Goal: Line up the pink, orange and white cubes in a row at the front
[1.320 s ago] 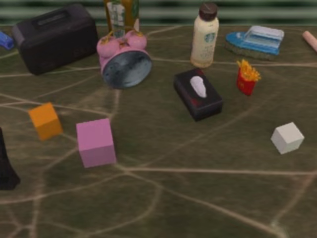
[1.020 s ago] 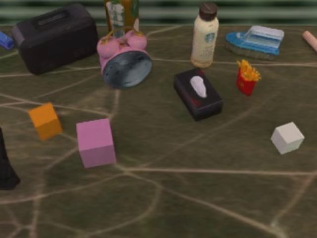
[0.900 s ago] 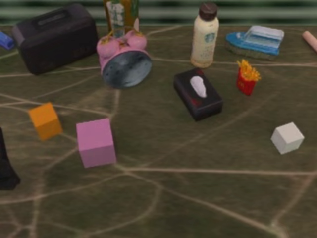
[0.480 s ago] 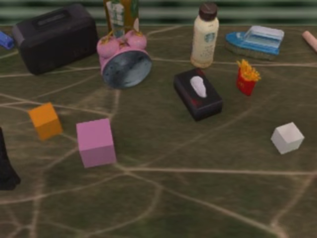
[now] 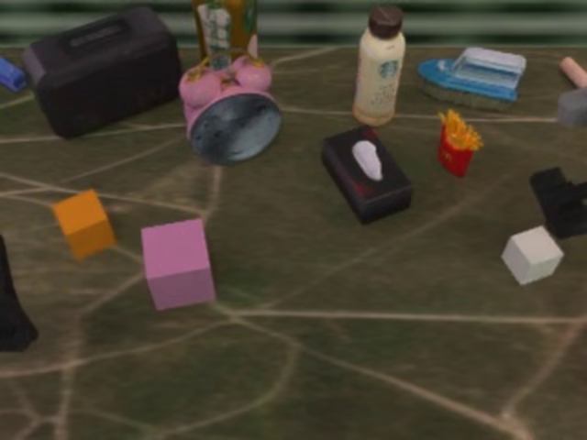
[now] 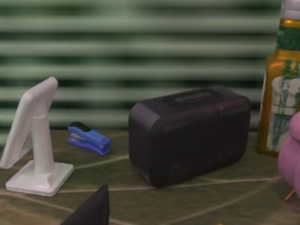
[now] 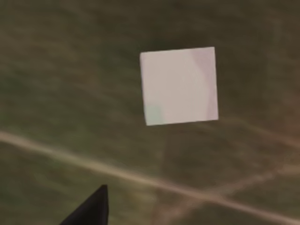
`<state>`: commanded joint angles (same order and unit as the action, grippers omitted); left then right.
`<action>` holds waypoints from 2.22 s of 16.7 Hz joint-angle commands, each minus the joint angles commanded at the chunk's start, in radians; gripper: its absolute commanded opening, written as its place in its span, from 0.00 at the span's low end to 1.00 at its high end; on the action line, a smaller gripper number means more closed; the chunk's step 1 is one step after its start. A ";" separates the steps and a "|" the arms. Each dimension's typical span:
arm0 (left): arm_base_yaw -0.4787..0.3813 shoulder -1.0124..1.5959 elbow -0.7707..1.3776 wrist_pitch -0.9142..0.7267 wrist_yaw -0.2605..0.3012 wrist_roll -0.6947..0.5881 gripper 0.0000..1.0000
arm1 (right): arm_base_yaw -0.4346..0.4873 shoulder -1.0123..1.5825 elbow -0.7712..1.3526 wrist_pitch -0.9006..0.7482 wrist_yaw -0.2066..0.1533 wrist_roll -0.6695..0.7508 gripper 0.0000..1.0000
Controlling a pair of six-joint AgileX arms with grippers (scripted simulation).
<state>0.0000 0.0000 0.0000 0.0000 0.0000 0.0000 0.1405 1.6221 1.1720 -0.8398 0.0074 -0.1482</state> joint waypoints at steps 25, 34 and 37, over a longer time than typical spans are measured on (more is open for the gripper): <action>0.000 0.000 0.000 0.000 0.000 0.000 1.00 | 0.038 0.557 0.171 0.105 -0.005 -0.032 1.00; 0.000 0.000 0.000 0.000 0.000 0.000 1.00 | 0.038 0.557 0.171 0.105 -0.005 -0.032 0.47; 0.000 0.000 0.000 0.000 0.000 0.000 1.00 | 0.038 0.557 0.171 0.105 -0.005 -0.032 0.25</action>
<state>0.0000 0.0000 0.0000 0.0000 0.0000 0.0000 0.1785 2.1793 1.3431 -0.7346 0.0029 -0.1801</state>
